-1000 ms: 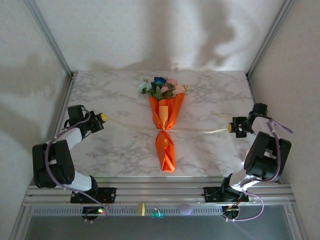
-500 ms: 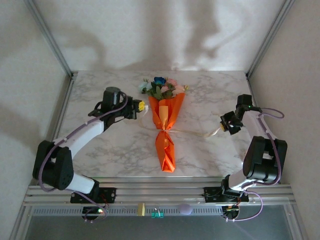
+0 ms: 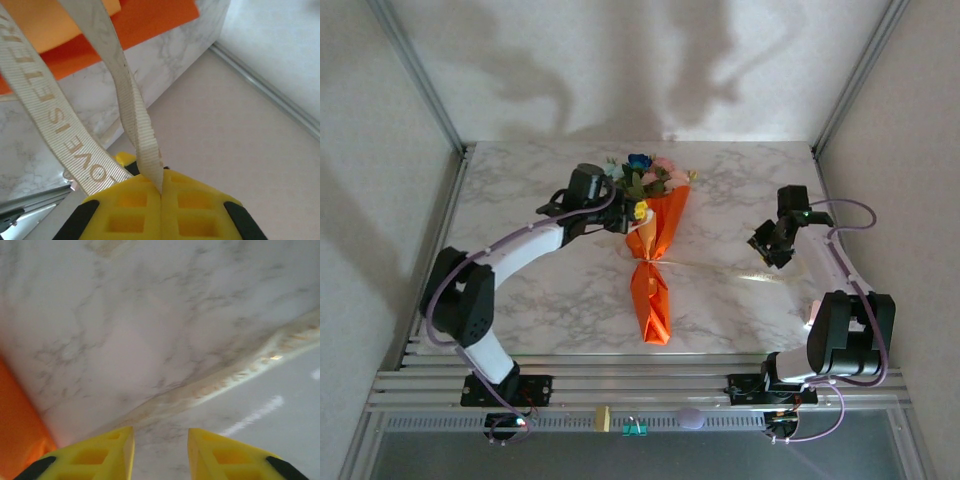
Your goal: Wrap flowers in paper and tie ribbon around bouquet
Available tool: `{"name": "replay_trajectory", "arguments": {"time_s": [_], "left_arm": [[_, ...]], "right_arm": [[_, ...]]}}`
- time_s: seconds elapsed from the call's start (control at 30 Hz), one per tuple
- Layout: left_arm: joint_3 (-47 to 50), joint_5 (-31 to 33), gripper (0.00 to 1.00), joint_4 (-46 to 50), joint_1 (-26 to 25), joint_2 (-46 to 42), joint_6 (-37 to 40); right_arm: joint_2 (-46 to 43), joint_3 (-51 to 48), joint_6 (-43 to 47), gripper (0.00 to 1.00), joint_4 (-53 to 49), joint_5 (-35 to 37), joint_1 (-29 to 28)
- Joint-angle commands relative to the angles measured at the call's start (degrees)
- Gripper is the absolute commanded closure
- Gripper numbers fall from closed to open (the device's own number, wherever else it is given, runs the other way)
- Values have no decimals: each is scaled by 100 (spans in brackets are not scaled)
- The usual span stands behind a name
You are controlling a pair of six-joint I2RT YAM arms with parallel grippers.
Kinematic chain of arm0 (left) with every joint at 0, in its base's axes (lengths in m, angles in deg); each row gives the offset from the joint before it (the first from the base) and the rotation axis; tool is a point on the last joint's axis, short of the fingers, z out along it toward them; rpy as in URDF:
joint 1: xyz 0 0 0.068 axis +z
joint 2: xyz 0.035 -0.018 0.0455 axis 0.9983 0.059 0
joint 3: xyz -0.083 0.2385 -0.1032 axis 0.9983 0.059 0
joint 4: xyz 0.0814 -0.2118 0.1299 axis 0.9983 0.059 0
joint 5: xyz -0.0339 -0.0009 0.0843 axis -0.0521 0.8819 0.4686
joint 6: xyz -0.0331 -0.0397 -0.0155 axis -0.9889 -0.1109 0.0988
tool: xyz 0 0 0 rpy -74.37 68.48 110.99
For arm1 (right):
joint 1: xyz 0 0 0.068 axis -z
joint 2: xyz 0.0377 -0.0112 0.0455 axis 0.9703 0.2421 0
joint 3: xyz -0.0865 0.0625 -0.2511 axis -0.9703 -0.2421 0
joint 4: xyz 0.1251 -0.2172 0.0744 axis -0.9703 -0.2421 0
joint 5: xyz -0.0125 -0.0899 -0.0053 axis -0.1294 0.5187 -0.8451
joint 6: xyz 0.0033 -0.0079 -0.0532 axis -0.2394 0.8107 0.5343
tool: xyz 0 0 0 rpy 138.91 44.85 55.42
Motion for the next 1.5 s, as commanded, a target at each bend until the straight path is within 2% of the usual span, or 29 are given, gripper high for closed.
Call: {"name": "replay_trajectory", "arguments": {"time_s": [0.0, 0.13, 0.3, 0.43, 0.5, 0.67, 0.97, 1.13, 1.27, 1.33, 1.47], "left_arm": [[-474, -105, 100, -4, -161, 263, -16], [-636, -121, 100, 146, -281, 565, 15], [-885, -201, 100, 203, -441, 1001, 129], [-1051, -284, 79, 304, -523, 1333, 278], [-1055, -324, 77, 154, -555, 1451, 274], [-1449, -395, 80, 436, -655, 1748, 482], [-1902, -80, 39, 1477, -647, 1433, 986], [-1452, 366, 26, 2053, -506, 668, 921], [-296, 652, 19, 1926, -265, -254, 356], [284, 675, 18, 1765, -146, -565, 37], [1149, 797, 24, 1215, -49, -864, -731]], "right_arm": [[-158, 32, 245, 64, 1003, -748, -551], [148, 300, 360, 67, 1134, -797, -985], [365, 438, 307, 68, 1196, -856, -1096], [556, 558, 279, 69, 1178, -887, -1202], [591, 559, 225, 69, 1153, -825, -1250], [576, 498, 189, 70, 1144, -754, -1291], [594, 454, 428, 67, 1178, -833, -1505], [786, 645, 695, 64, 980, -751, -1874], [849, 642, 852, 62, 944, -673, -2113], [999, 684, 871, 61, 963, -700, -2204], [1460, 917, 881, 63, 930, -551, -2357]]}}
